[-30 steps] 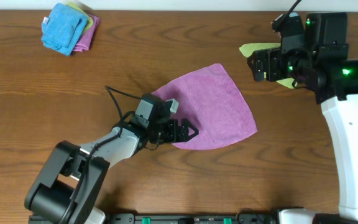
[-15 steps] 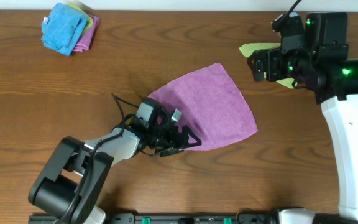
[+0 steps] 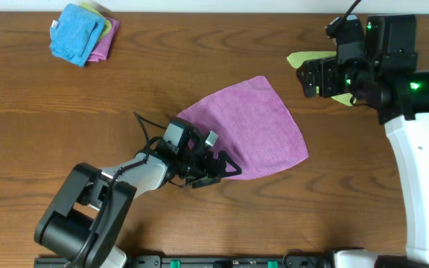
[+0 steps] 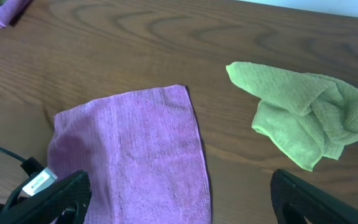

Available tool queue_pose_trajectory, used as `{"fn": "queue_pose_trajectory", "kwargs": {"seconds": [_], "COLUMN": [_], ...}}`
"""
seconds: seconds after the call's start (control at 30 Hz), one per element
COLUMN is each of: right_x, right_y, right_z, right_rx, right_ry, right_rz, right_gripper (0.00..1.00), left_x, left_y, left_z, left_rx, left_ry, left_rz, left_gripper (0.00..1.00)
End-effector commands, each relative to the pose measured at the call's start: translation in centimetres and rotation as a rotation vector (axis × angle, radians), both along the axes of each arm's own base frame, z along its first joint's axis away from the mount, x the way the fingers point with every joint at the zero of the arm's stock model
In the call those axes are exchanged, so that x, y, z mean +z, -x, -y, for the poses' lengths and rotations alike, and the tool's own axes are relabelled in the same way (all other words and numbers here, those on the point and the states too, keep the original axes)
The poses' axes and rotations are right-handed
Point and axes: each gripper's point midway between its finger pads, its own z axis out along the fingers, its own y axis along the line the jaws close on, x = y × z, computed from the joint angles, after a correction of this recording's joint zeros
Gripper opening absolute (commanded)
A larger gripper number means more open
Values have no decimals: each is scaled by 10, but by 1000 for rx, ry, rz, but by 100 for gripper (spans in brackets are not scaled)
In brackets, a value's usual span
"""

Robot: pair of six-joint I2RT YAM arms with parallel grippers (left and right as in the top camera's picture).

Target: Fold the cloth

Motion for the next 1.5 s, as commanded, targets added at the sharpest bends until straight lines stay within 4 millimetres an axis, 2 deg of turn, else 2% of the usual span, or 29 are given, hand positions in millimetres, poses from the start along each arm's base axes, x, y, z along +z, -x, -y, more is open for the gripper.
{"fn": "queue_pose_trajectory", "kwargs": {"seconds": [0.0, 0.2, 0.57, 0.73, 1.1, 1.47], "right_x": [4, 4, 4, 4, 4, 4], "right_y": [2, 2, 2, 2, 3, 2], "right_z": [3, 3, 3, 3, 3, 3], "right_rx": [3, 3, 3, 3, 3, 3], "right_ry": [0, 0, 0, 0, 1, 1], "right_rz": [13, 13, 13, 12, 11, 12], "right_gripper": [93, 92, 93, 93, 93, 93], "left_x": [-3, 35, 88, 98, 105, 146], "left_y": [0, -17, -24, -30, -33, -55], "left_z": [0, 17, 22, 21, 23, 34], "left_rx": [19, 12, -1, 17, 17, 16], "left_ry": [5, 162, 255, 251, 261, 316], "left_rz": [-28, 61, 225, 288, 302, 387], "left_gripper": [98, 97, 98, 96, 96, 96]}}
